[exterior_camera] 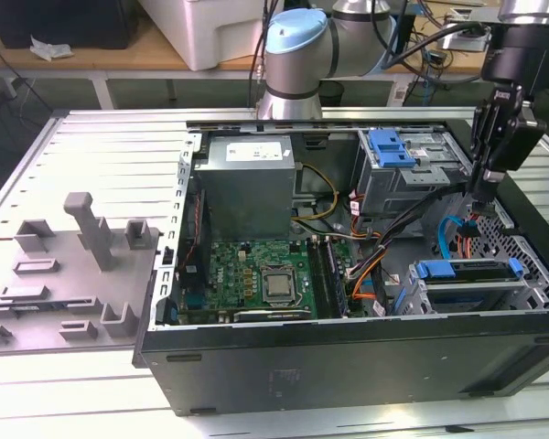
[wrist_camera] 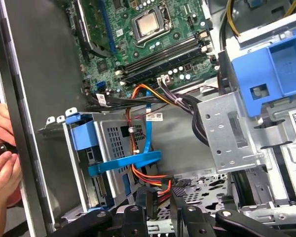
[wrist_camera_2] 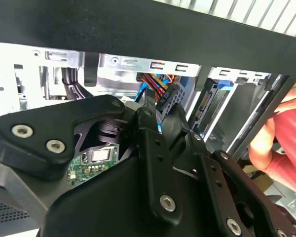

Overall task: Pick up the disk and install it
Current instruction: 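Insert the first disk wire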

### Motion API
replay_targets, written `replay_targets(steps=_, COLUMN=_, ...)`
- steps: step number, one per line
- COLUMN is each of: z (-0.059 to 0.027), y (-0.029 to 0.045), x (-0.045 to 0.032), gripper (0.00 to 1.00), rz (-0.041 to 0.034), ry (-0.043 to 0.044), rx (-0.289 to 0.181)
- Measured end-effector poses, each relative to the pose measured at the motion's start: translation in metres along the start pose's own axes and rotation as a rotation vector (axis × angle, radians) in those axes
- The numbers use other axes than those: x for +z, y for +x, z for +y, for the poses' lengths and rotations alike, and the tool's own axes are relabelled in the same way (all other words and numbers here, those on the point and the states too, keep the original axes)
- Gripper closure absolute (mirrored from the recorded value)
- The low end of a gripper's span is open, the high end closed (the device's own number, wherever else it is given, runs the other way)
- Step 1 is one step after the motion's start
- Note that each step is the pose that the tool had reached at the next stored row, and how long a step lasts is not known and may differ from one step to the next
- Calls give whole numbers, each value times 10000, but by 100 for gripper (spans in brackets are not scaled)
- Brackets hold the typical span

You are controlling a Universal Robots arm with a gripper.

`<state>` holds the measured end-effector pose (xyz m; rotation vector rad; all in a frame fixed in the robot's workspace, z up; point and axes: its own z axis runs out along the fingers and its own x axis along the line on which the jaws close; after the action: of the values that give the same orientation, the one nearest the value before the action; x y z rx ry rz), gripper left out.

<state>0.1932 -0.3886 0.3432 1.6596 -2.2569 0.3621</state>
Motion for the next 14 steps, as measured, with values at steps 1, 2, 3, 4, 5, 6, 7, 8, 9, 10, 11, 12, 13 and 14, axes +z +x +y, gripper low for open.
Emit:
replay_targets(steps=1, z=-9, y=-15, x=5, gripper=67, rz=22, ry=-6, rx=31)
replay_targets(steps=2, z=-14, y=-24, x=9, gripper=67, rz=49, ry=-2, rx=42)
replay_targets(steps=3, z=-15, y=-33, x=13, gripper=67, rz=90, ry=9, rx=49)
replay_targets(steps=4, z=-14, y=-44, x=18, gripper=67, rz=166, ry=30, rx=57)
replay_targets(steps=5, z=-13, y=-51, x=25, gripper=67, rz=231, ry=46, rx=63)
replay_targets(steps=6, z=-12, y=-59, x=32, gripper=67, rz=318, ry=70, rx=72)
replay_targets(steps=7, z=-11, y=-65, x=37, gripper=67, rz=379, ry=87, rx=78)
replay_targets(steps=8, z=-10, y=-73, x=45, gripper=67, rz=456, ry=110, rx=87)
replay_targets(steps=9, z=-9, y=-78, x=51, gripper=67, rz=504, ry=124, rx=92)
replay_targets(steps=10, z=-9, y=-83, x=57, gripper=67, rz=544, ry=136, rx=96)
replay_targets(steps=11, z=-8, y=-89, x=63, gripper=67, rz=577, ry=146, rx=100)
replay_targets(steps=12, z=-8, y=-94, x=71, gripper=67, rz=606, ry=154, rx=103)
replay_targets(steps=13, z=-7, y=-101, x=78, gripper=67, rz=636, ry=163, rx=106)
replay_targets(steps=14, z=-5, y=-112, x=89, gripper=67, rz=692, ry=179, rx=112)
